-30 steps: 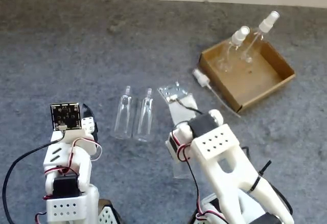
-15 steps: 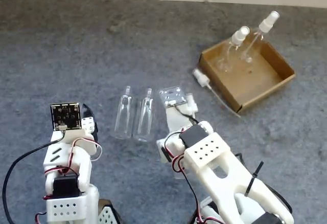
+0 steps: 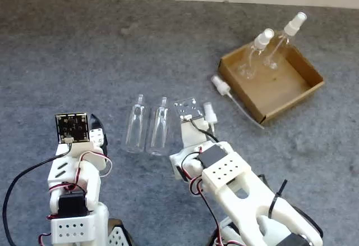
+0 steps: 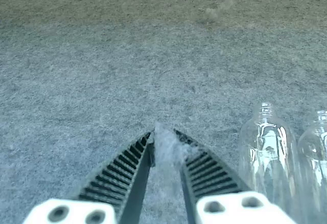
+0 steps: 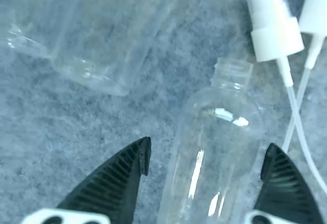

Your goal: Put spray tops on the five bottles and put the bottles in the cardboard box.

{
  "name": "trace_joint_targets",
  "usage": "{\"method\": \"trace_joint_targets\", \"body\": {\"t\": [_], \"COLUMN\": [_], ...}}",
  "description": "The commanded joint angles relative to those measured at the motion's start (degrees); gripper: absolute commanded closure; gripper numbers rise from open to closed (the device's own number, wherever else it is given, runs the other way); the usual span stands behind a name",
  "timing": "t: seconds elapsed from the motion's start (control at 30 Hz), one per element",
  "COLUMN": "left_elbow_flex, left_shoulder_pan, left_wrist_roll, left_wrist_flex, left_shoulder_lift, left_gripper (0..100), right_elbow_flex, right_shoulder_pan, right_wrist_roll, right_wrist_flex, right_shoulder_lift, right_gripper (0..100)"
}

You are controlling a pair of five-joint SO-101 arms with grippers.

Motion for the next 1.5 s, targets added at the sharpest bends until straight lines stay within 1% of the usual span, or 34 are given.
{"method": "trace_joint_targets", "body": {"t": [0.0,0.3,0.47,1.47], "left_elbow_flex": [1.2,1.2,1.2,1.2], "left_shoulder_pan": [0.9,1.0,3.1,2.8], "left_wrist_roll": [0.2,0.2,0.2,0.2], "left_wrist_flex": [-1.3,-1.3,-1.3,-1.3], "left_shoulder_lift": [-0.4,-0.4,-0.4,-0.4], "left_gripper": [99,99,99,99], "right_elbow_flex": [-0.6,-0.5,-0.5,1.4], "right_shoulder_pan": [-0.3,-0.4,-0.3,-0.3], "right_wrist_roll": [1.0,1.1,1.0,1.1], "right_wrist_flex": [-1.6,-1.6,-1.6,-1.6], "right_shoulder_lift": [-1.5,-1.5,-1.6,-1.6], "right_gripper": [68.8,68.8,68.8,68.8]}}
